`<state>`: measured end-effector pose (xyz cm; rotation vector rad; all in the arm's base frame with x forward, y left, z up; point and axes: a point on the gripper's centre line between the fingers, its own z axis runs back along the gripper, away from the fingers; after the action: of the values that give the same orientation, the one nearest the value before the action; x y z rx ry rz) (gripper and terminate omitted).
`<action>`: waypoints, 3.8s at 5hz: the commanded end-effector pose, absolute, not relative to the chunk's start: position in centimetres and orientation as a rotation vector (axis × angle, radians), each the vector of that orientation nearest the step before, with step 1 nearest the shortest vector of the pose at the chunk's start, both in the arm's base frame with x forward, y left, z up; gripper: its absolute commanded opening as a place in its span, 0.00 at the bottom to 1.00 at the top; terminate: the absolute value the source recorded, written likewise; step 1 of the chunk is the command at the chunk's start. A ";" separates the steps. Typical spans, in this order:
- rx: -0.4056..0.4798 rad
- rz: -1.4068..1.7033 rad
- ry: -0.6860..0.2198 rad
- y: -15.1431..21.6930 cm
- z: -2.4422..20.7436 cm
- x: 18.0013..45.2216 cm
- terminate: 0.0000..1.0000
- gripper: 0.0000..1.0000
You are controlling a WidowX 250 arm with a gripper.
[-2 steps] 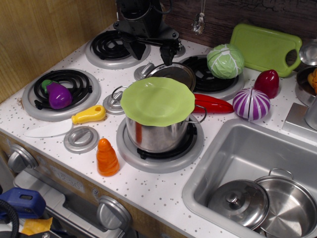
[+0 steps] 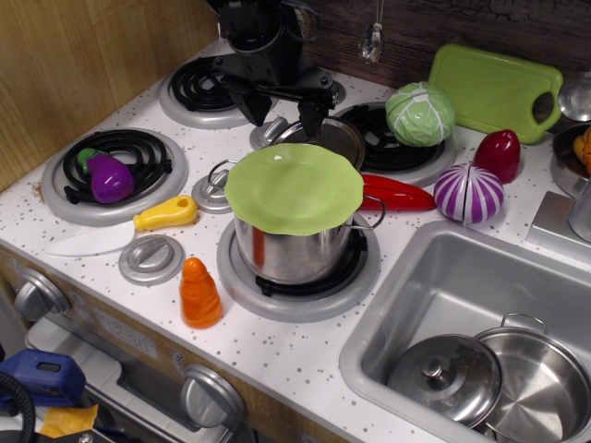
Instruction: Put lid on stove
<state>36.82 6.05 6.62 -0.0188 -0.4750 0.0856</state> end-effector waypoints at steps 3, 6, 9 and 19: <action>-0.013 0.083 -0.563 5.4 5.2 38.6 0.00 1.00; -0.033 0.042 -0.557 5.8 4.1 39.7 0.00 1.00; -0.042 0.054 -0.574 5.8 3.2 40.5 0.00 0.00; 0.259 -0.293 -0.476 19.3 7.9 41.1 0.00 0.00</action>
<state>41.30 18.82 5.01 0.2343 -0.4546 -0.3177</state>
